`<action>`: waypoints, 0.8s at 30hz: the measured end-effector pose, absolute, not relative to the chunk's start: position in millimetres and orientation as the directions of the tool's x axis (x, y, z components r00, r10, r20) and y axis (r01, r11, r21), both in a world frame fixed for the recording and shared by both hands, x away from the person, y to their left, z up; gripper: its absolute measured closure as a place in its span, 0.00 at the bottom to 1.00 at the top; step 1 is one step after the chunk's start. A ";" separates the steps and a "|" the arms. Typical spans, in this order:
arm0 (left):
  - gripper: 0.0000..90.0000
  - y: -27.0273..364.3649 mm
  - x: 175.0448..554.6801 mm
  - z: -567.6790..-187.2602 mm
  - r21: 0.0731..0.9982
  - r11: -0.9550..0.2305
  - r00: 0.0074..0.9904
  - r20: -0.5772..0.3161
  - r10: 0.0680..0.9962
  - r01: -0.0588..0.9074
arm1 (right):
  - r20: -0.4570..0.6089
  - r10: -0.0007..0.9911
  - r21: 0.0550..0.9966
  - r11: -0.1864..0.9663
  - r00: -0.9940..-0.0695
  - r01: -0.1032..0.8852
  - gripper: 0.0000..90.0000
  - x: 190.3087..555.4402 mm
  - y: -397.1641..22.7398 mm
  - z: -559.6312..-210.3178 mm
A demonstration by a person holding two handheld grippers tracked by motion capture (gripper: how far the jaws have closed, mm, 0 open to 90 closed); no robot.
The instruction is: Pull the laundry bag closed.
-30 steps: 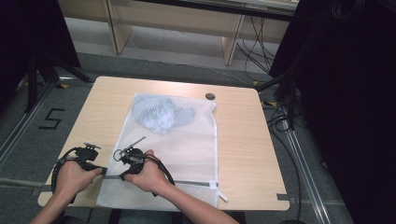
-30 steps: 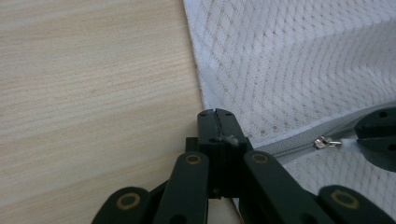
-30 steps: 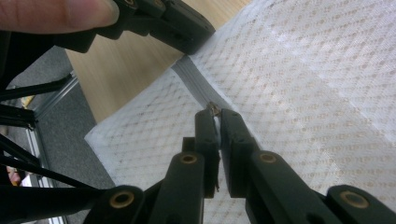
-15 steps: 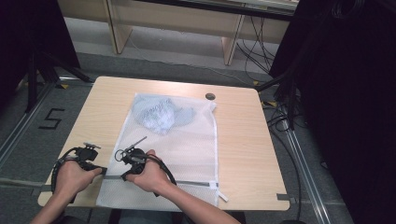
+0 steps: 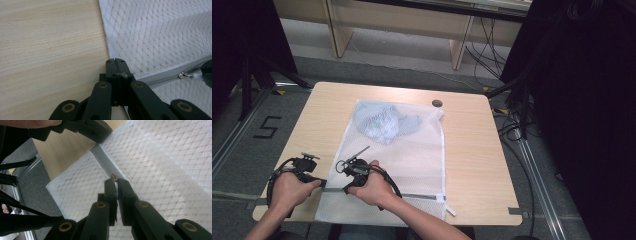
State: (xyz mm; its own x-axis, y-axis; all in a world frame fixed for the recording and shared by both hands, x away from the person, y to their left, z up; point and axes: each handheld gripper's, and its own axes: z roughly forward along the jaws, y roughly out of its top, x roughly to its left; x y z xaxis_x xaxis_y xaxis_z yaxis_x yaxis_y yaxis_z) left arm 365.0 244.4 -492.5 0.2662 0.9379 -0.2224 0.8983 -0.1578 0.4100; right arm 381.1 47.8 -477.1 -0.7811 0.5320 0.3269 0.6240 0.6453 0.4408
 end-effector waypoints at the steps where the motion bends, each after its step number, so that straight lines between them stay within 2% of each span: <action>1: 1.00 244.5 365.0 -492.6 0.410 -0.158 0.267 -0.223 0.938 0.898 | 0.324 0.533 0.440 0.647 -0.781 0.623 0.97 381.1 47.8 -476.6; 24: 1.00 243.8 364.6 -493.8 0.428 -0.147 0.261 -0.223 0.939 0.892 | 0.318 0.549 0.417 0.651 -0.773 0.634 0.97 381.5 40.2 -475.6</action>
State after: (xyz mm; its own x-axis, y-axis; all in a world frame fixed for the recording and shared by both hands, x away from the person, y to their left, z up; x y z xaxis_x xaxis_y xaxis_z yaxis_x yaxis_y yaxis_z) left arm 364.6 243.8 -493.8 0.2613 0.9392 -0.2229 0.8919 -0.1466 0.4278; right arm 381.5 40.2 -475.6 -0.7732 0.5485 0.3183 0.6338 0.6511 0.4174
